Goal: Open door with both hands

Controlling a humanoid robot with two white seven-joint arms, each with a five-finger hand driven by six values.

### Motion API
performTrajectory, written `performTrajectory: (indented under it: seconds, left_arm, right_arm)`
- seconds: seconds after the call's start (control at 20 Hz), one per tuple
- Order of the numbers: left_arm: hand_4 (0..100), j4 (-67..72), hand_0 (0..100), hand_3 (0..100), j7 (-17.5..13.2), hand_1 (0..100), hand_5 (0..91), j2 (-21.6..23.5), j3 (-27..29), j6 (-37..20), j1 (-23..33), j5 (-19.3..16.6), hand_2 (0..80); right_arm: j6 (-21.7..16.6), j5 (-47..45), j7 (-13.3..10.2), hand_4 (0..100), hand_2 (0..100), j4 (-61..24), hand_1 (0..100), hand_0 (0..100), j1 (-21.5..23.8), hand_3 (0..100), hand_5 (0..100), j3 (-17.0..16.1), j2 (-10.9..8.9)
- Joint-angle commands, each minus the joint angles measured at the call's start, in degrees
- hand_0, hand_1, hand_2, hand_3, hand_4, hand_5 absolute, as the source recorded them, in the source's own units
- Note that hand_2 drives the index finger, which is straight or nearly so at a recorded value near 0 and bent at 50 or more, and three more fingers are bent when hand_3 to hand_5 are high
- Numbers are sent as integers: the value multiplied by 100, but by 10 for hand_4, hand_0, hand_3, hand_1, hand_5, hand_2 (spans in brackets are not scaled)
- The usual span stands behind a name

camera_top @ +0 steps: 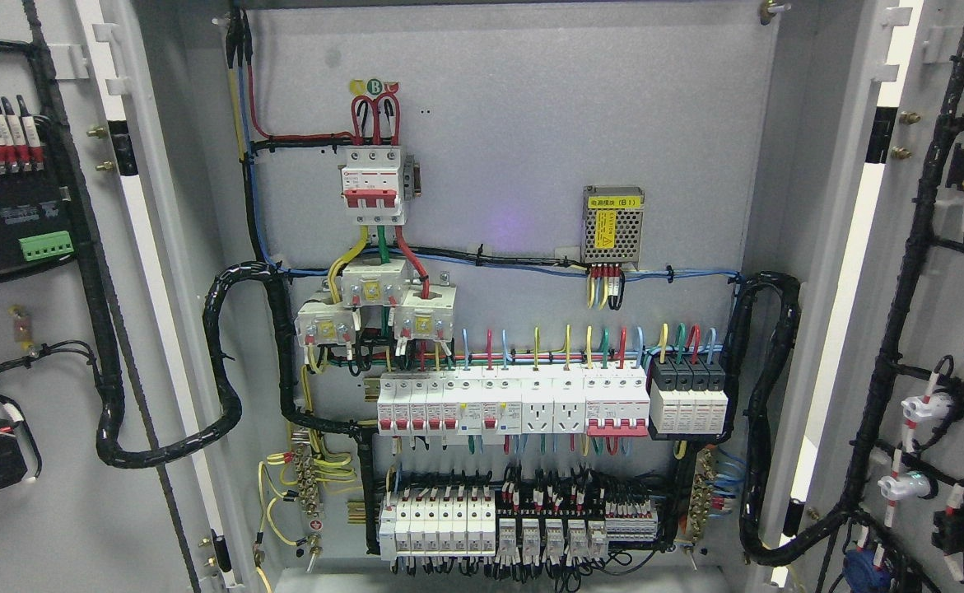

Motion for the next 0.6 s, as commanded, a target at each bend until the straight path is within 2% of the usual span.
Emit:
performTrajectory:
  seconds: [0.0, 0.55]
  left_arm:
    - [30, 460, 0, 0, 0, 0, 0, 58, -1, 19, -90, -6, 0]
    - [30, 302, 0, 0, -9, 0, 0, 58, -45, 1, -72, 3, 0]
  right_arm:
    - [-1094, -2, 82, 0, 0, 49, 0, 0, 2, 0, 0, -23, -126]
    - [-1094, -2, 91, 0, 0, 84, 0, 0, -42, 0, 0, 4, -126]
